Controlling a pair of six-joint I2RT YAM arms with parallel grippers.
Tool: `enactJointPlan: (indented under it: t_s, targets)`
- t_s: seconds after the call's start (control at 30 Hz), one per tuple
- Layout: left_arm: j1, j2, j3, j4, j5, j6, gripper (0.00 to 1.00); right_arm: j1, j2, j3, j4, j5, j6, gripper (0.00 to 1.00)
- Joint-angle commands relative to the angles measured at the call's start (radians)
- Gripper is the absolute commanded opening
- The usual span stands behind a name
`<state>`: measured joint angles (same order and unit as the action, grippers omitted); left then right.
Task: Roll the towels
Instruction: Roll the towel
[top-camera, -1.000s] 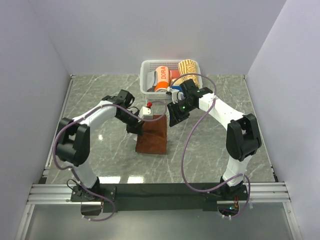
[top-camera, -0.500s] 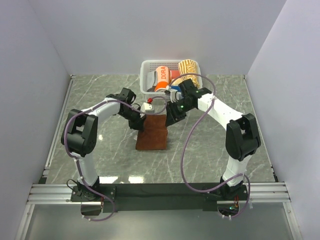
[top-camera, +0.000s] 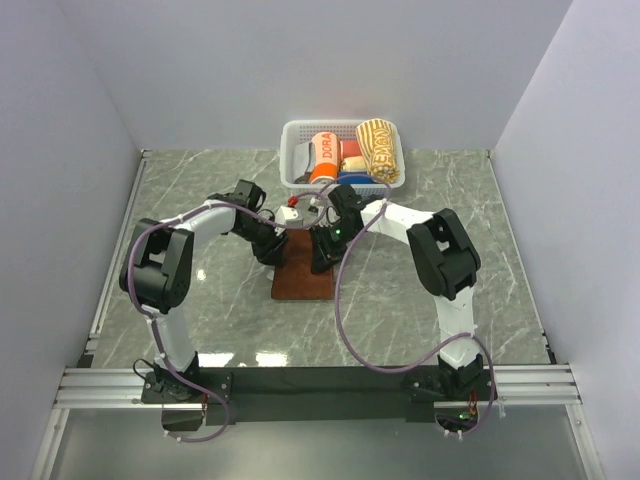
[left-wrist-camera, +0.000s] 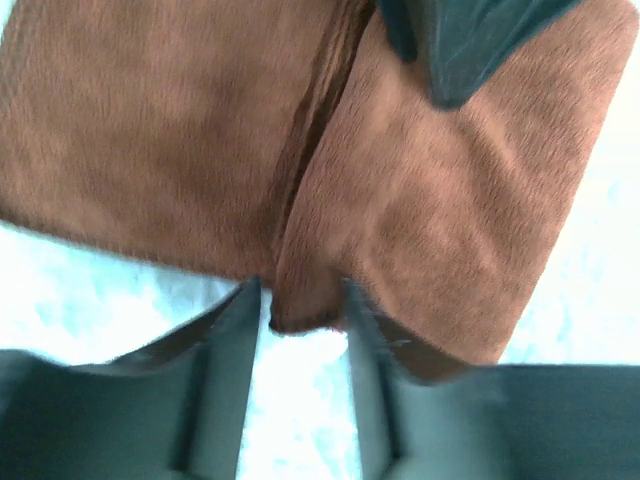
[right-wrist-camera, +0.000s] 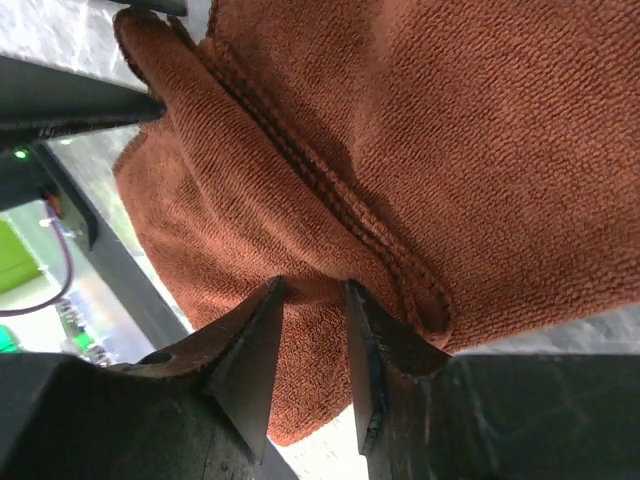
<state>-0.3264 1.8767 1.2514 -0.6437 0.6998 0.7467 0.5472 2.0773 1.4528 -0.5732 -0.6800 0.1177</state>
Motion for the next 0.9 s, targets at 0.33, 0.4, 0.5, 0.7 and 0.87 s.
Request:
enactJointPlan:
  t_s: [0.33, 0.4, 0.5, 0.7, 0.87]
  targets:
    - [-0.124, -0.548, -0.427, 0.217, -0.176, 0.083, 0.72, 0.045, -0.028, 0.003, 0.114, 0.177, -0.174, 0.38]
    - [-0.213, -0.596, -0.507, 0.309, -0.229, 0.072, 0.72, 0.051, -0.029, 0.003, 0.113, 0.192, -0.191, 0.38]
    - [-0.288, -0.617, -0.581, 0.401, -0.328, 0.051, 0.72, 0.054, -0.031, -0.003, 0.105, 0.191, -0.194, 0.38]
    - [-0.352, -0.568, -0.621, 0.573, -0.425, 0.033, 0.72, 0.059, -0.026, -0.011, 0.095, 0.178, -0.181, 0.37]
    - [-0.376, -0.504, -0.633, 0.615, -0.427, 0.063, 0.67, 0.059, -0.01, 0.006, 0.079, 0.169, -0.168, 0.35]
